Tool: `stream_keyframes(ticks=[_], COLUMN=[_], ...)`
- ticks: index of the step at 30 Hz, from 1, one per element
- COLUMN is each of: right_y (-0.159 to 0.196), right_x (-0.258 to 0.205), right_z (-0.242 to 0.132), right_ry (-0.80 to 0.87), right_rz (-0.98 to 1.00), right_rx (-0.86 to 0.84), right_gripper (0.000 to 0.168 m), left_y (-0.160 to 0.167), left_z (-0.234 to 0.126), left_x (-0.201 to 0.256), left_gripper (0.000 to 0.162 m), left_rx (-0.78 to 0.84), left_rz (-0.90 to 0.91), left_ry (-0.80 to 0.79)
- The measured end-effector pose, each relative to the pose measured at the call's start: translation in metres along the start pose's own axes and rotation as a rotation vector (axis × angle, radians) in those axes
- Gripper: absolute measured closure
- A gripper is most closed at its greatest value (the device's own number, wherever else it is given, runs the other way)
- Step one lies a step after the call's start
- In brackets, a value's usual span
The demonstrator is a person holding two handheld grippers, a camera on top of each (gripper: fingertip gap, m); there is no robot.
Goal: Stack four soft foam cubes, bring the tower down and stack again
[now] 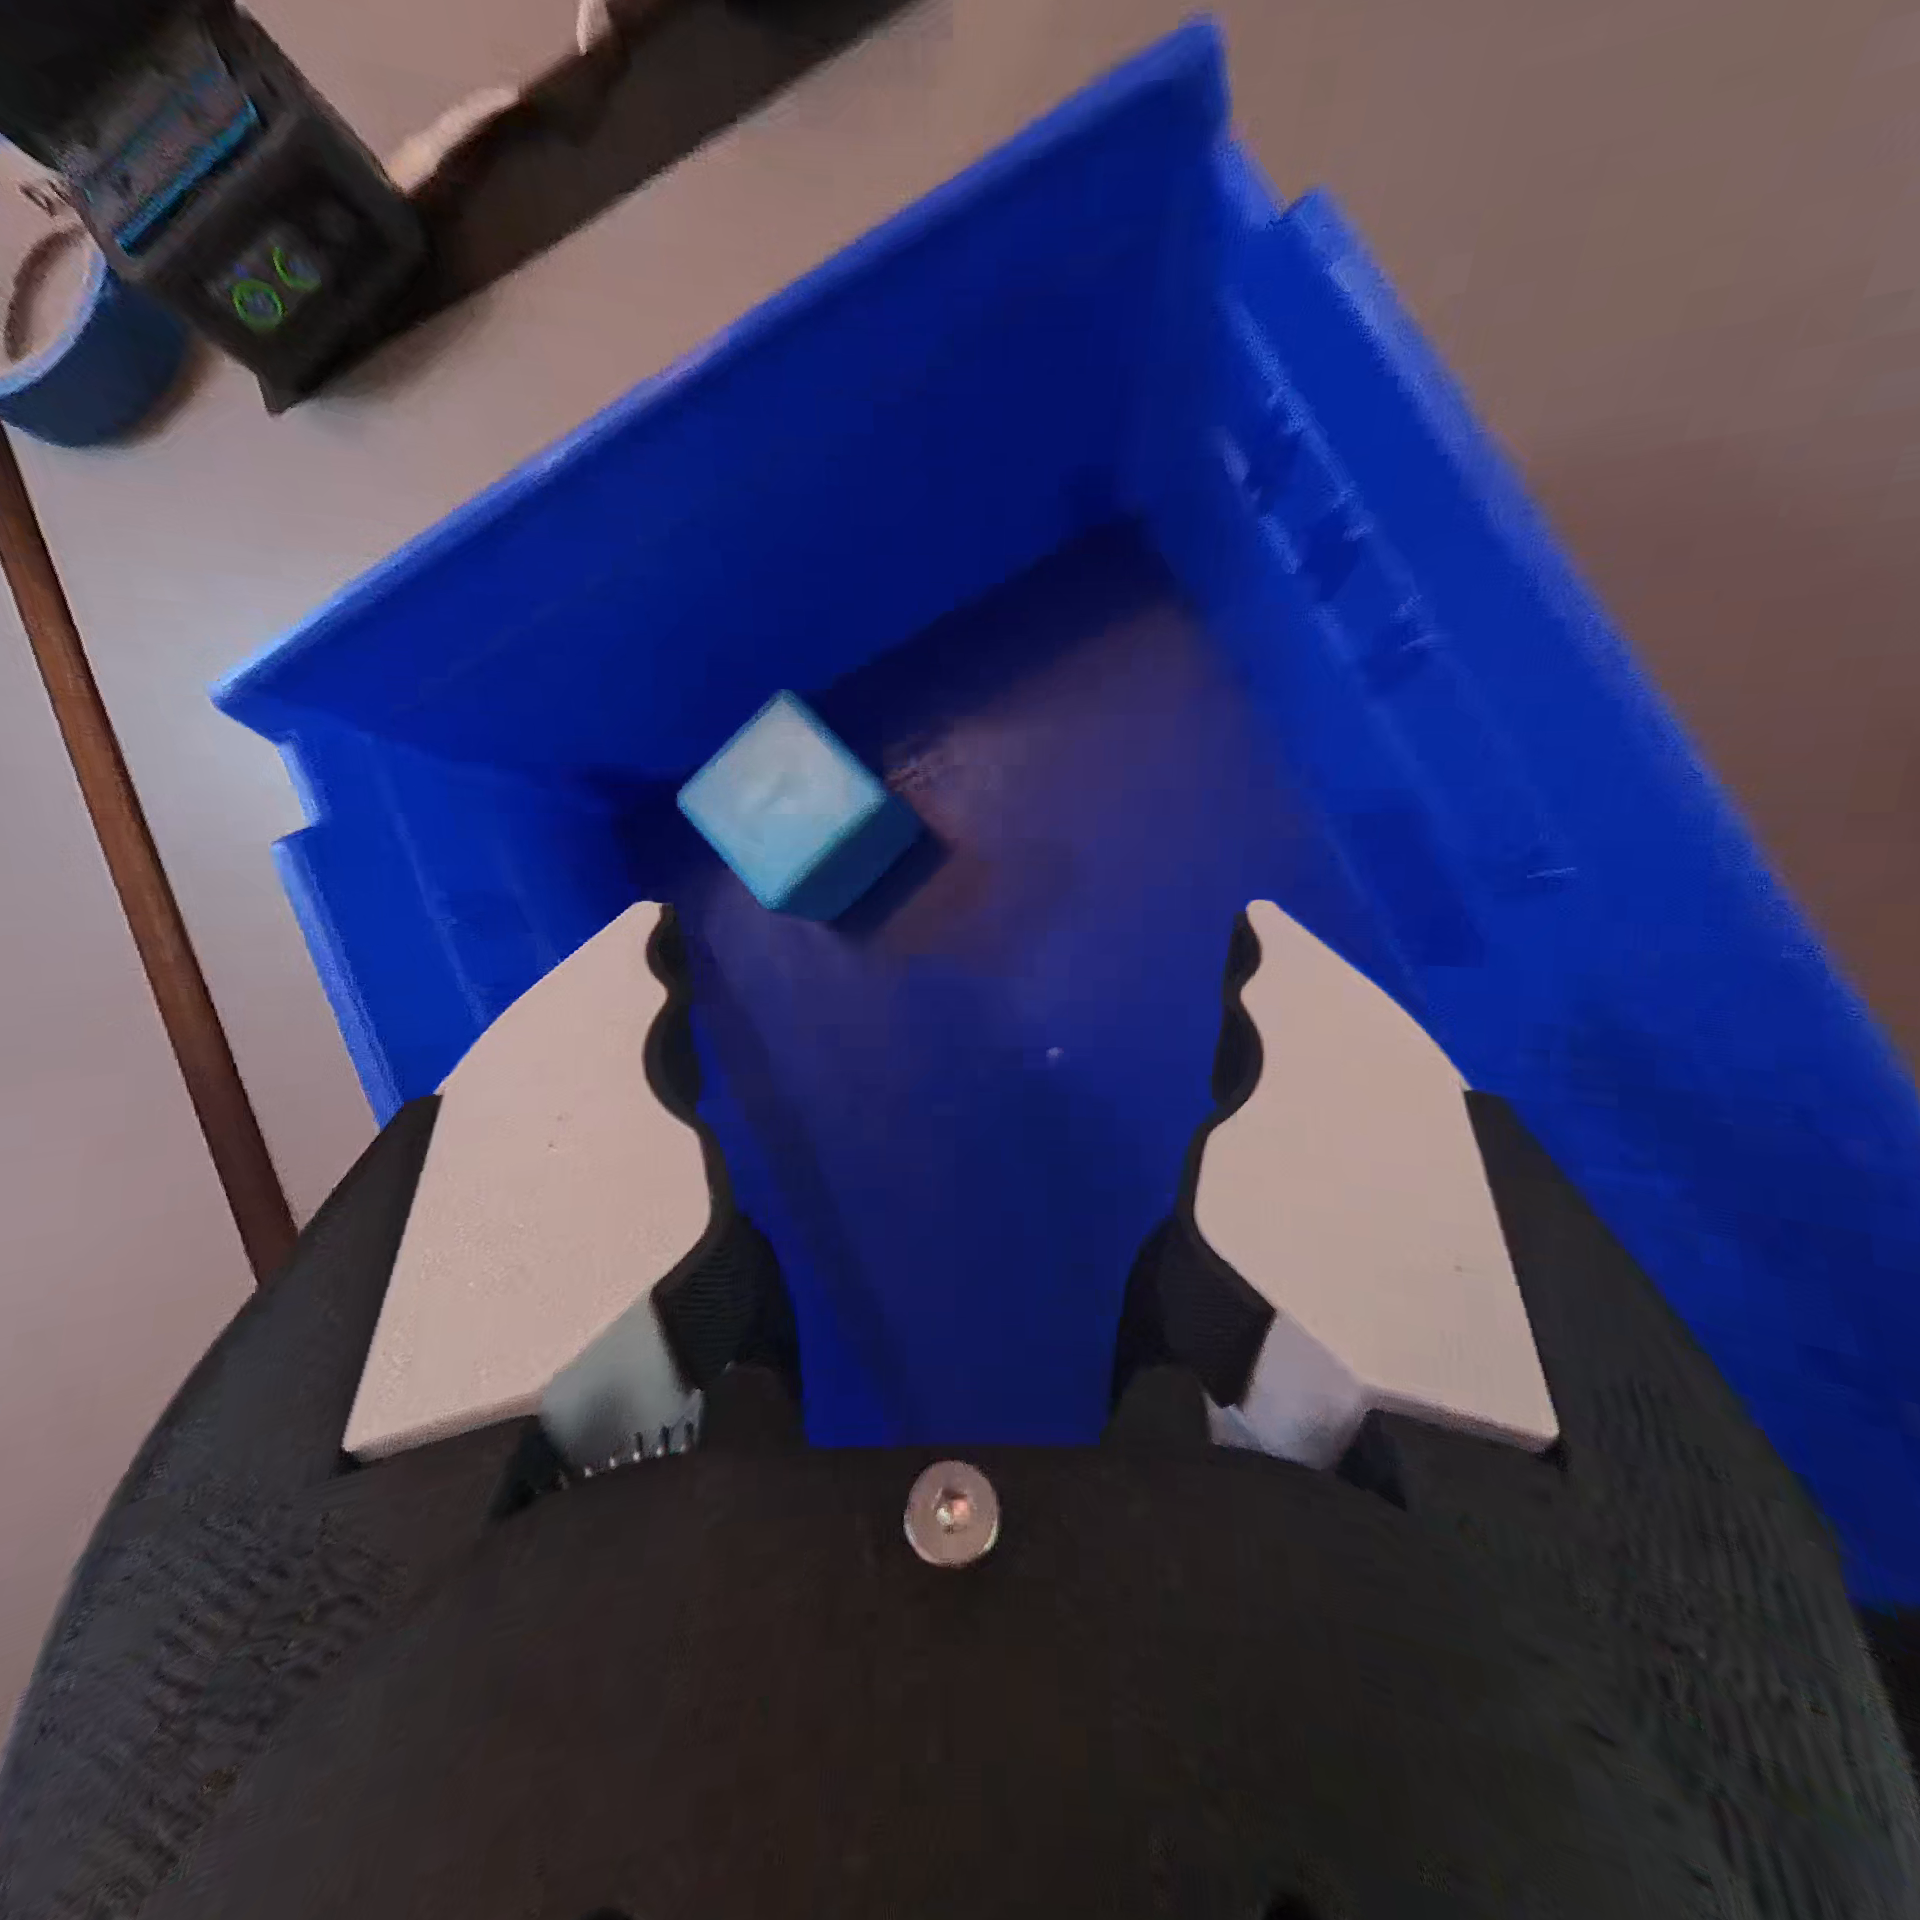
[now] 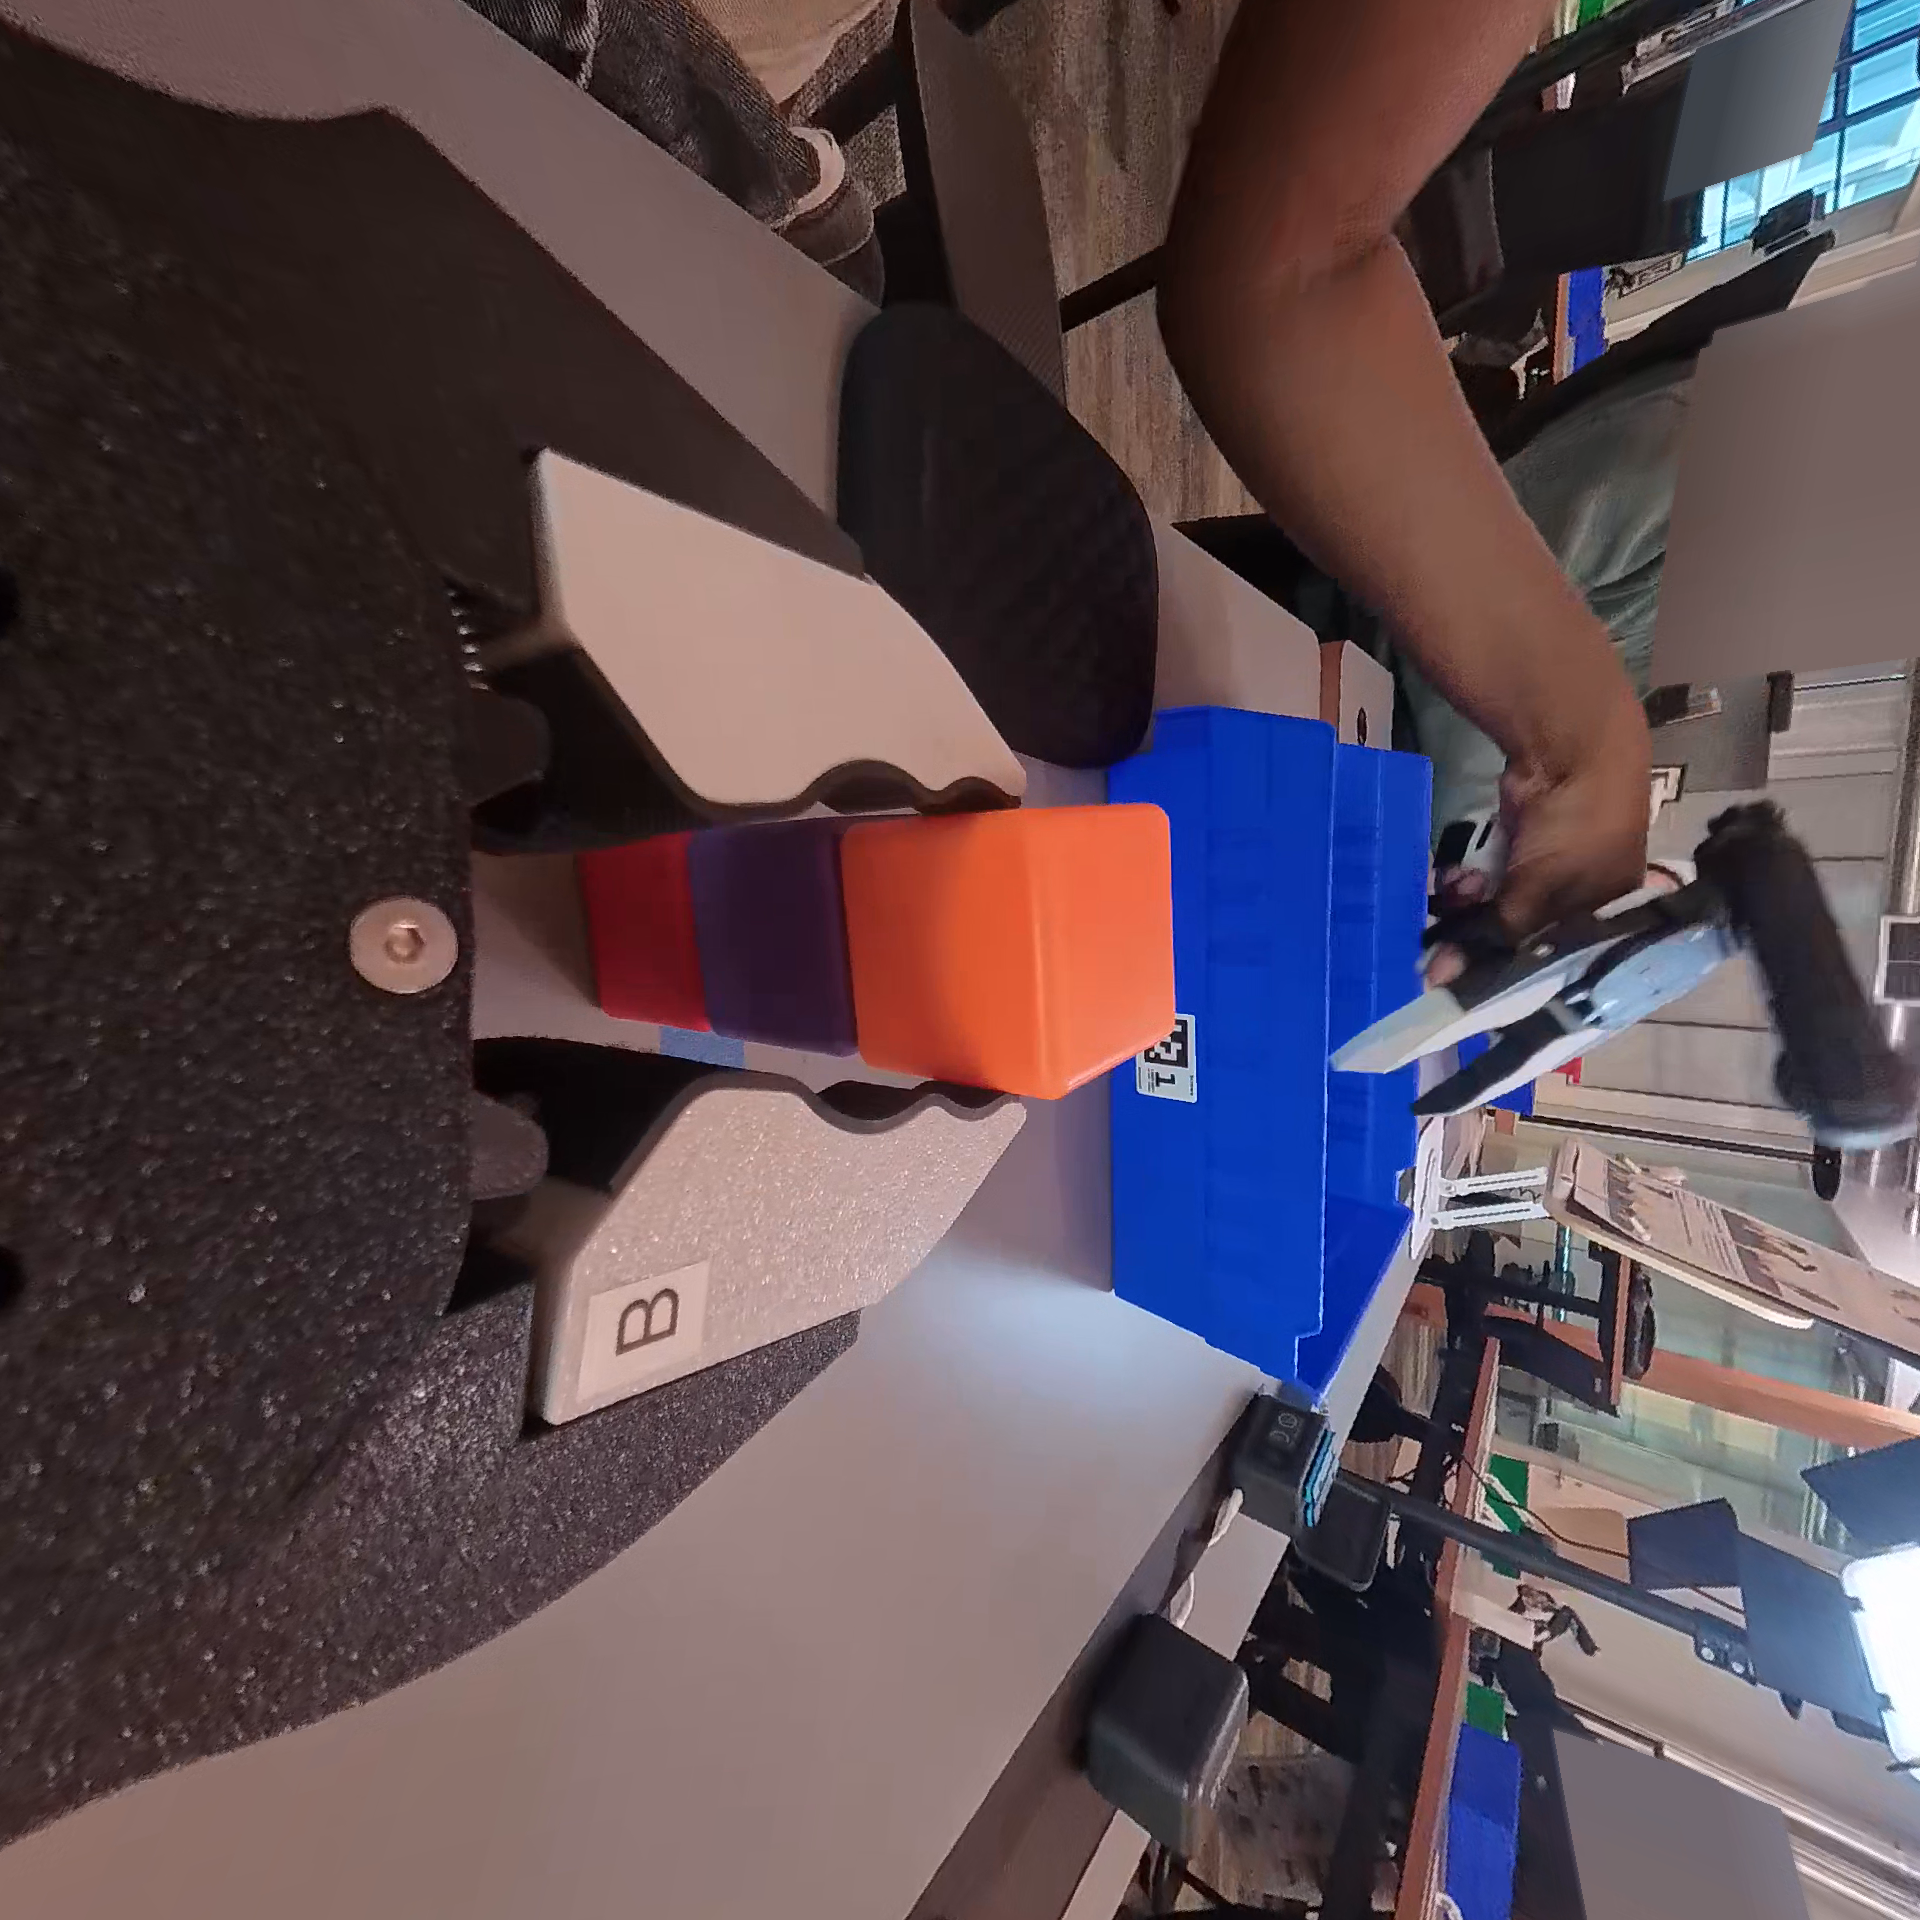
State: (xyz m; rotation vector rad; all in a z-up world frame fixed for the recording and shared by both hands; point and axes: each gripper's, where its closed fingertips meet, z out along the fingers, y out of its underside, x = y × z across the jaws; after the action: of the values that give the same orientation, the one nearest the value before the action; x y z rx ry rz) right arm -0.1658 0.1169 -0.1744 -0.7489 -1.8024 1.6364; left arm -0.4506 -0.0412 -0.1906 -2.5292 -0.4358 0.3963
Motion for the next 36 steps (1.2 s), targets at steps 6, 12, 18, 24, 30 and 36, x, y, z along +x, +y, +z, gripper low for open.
stream_keyframes(ticks=[6,12,18,24,30,36], right_y=[0.0,0.0,0.0,0.0,0.0,0.0], right_x=[0.0,0.0,0.0,0.001,0.0,-0.001], right_z=[-0.001,-0.002,-0.002,-0.003,-0.002,-0.002], right_ry=[0.005,0.004,0.003,0.004,0.003,0.01], right_rz=[-0.007,-0.002,-0.003,0.003,-0.001,-0.012], right_rx=[0.003,0.009,0.009,0.01,0.008,0.006], right_gripper=[0.119,0.119,0.119,0.118,0.119,0.119], left_y=[0.007,0.012,0.025,0.026,-0.034,-0.088], left_z=[0.046,0.062,0.073,0.064,-0.009,-0.073], left_x=[-0.026,-0.036,-0.043,-0.026,0.01,0.134], left_gripper=[0.067,0.07,0.074,0.11,0.11,0.11], left_rx=[-0.156,-0.299,-0.493,-0.507,-0.337,-0.24], left_rz=[-0.118,0.12,0.5,0.496,0.487,0.643], left_ry=[0.036,0.047,0.133,0.294,0.232,0.303])
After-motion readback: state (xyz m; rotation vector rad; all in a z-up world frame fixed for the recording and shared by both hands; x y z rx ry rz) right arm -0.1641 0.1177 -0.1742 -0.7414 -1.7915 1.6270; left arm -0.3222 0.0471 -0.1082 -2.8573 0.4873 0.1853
